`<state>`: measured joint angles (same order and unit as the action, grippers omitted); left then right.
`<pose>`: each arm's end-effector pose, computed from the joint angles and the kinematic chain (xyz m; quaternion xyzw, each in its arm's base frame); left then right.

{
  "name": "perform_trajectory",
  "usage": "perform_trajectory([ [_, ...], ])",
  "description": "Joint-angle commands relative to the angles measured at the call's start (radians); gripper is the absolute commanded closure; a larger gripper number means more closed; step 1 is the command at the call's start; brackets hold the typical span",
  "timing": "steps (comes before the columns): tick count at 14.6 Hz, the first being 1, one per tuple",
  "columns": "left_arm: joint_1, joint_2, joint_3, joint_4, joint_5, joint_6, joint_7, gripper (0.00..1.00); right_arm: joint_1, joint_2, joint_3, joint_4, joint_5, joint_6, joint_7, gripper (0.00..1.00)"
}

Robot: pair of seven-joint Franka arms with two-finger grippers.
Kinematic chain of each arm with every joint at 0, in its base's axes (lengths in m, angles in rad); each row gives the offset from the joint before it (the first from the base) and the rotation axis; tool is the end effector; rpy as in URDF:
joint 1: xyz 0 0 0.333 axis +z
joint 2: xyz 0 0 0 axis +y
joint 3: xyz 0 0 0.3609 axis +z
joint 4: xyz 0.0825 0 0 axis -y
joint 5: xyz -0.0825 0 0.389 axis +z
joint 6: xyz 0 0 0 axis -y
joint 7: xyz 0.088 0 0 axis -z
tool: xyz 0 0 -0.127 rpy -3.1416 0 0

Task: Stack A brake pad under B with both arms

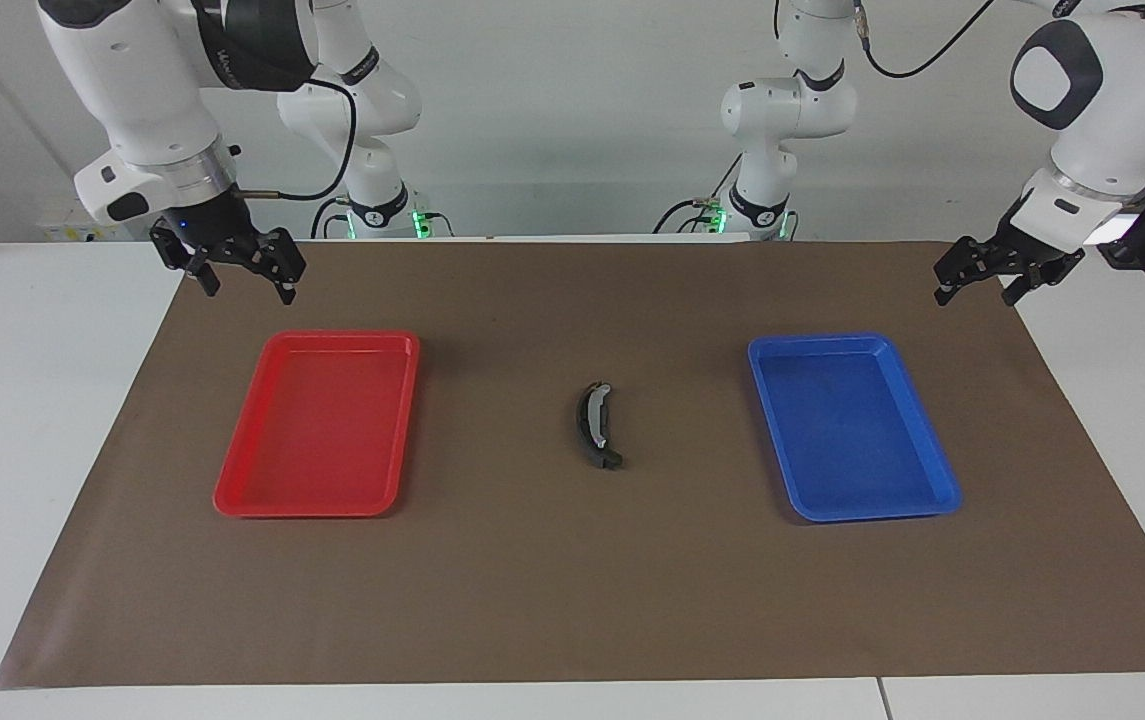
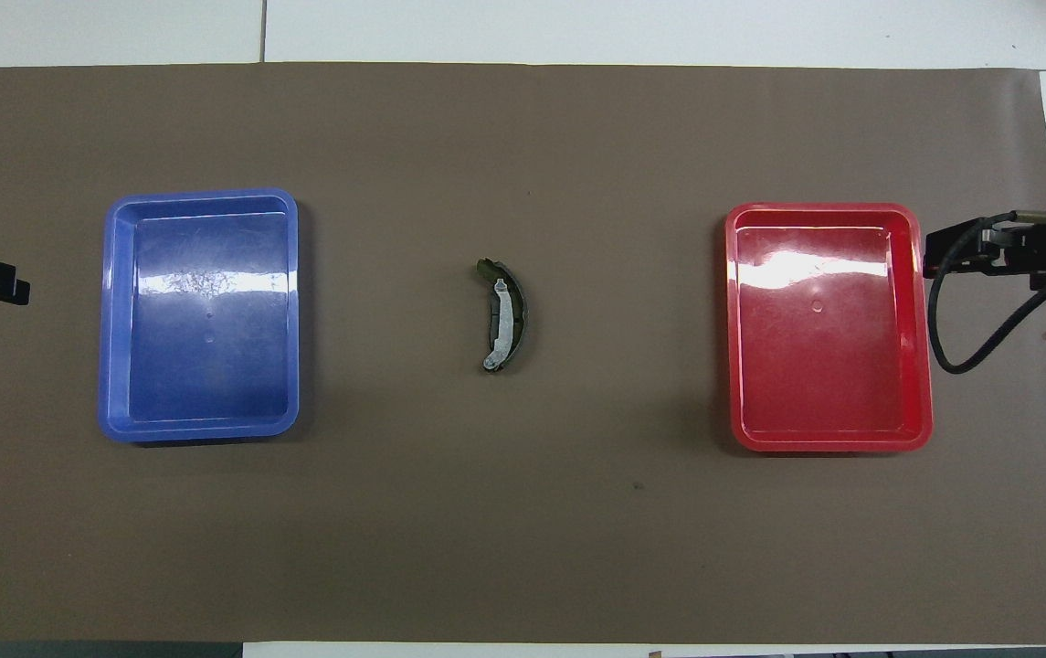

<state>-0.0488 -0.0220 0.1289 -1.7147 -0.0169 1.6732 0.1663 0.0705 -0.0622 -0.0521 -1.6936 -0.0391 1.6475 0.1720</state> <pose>0.5546 0.0433 0.6014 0.9990 -0.0422 -0.0086 0.0109 0.5433 0.0044 0.6316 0.9970 -0.0753 0.0097 0.0170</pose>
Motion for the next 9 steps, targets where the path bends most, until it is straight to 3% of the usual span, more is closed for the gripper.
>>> perform_trajectory([
  [1,0.009,0.005,-0.008,0.012,0.006,-0.013,0.006,0.02,-0.058,0.004,0.030,0.012,-0.013,-0.020,-0.014,0.00],
  [3,0.009,0.005,-0.008,0.012,0.006,-0.013,0.006,0.02,-0.145,0.013,0.099,0.043,-0.007,-0.060,-0.034,0.00],
  [9,0.009,0.004,-0.008,0.012,0.006,-0.013,0.006,0.02,-0.144,0.013,0.106,0.049,0.004,-0.060,-0.037,0.00],
])
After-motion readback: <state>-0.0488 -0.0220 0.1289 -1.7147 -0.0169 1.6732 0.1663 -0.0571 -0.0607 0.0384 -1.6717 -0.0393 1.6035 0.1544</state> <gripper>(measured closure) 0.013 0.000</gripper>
